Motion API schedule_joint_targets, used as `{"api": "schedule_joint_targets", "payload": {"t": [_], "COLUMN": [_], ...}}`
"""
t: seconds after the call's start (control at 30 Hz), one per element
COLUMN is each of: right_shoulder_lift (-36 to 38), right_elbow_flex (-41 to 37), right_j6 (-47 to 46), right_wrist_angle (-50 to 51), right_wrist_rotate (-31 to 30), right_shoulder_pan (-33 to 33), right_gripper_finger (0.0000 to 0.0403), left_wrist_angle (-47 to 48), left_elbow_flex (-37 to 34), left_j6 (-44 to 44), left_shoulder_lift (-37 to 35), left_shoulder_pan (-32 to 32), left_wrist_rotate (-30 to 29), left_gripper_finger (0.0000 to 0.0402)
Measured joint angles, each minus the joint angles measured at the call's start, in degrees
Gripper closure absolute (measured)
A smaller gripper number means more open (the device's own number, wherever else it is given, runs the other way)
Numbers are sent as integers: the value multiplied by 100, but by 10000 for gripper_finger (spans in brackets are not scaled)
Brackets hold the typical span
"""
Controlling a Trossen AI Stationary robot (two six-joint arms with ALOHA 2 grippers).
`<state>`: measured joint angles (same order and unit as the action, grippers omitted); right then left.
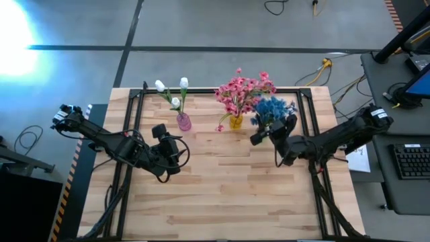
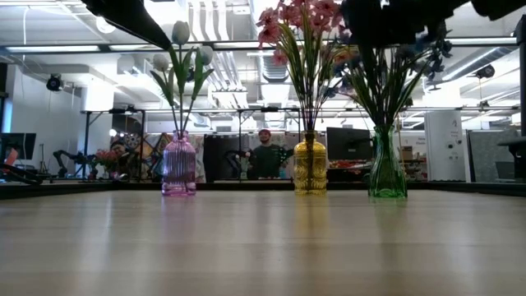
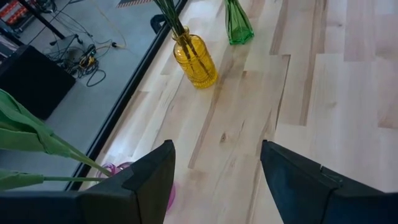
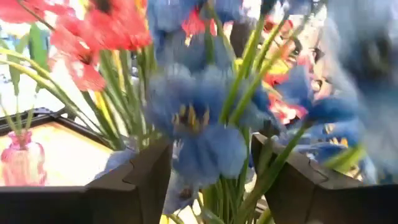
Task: Sort flowers into vase by color
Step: Put the blue flowers into the green vase
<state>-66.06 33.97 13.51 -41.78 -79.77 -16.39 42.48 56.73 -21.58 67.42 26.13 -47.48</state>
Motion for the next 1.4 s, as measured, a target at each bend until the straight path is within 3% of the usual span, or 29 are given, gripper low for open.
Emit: {"api": "schedule_joint_targets", "payload": {"t": [0.27, 0.53, 0.77, 1.4], "right_shoulder_lift": [4, 6, 11, 11], "right_elbow_flex": [337, 476, 446, 440], "right_j6": [553, 758, 219, -2311], "right_wrist_angle": [-4, 15, 724, 3259], "right_wrist_rotate": [7, -277, -288, -280], "right_shoulder_pan": [-57, -59, -48, -48], "right_gripper_finger": [207, 310, 380, 383], "left_wrist_angle": [2, 12, 79, 114], "left_elbow_flex": [1, 2, 2, 2], "left_j6": [-47, -103, -103, -146], "left_shoulder_lift": [0, 0, 0, 0], "left_shoulder_pan": [1, 2, 2, 2], "left_wrist_rotate": [-1, 0, 0, 0], "left_gripper_finger": [180, 180, 180, 180]}}
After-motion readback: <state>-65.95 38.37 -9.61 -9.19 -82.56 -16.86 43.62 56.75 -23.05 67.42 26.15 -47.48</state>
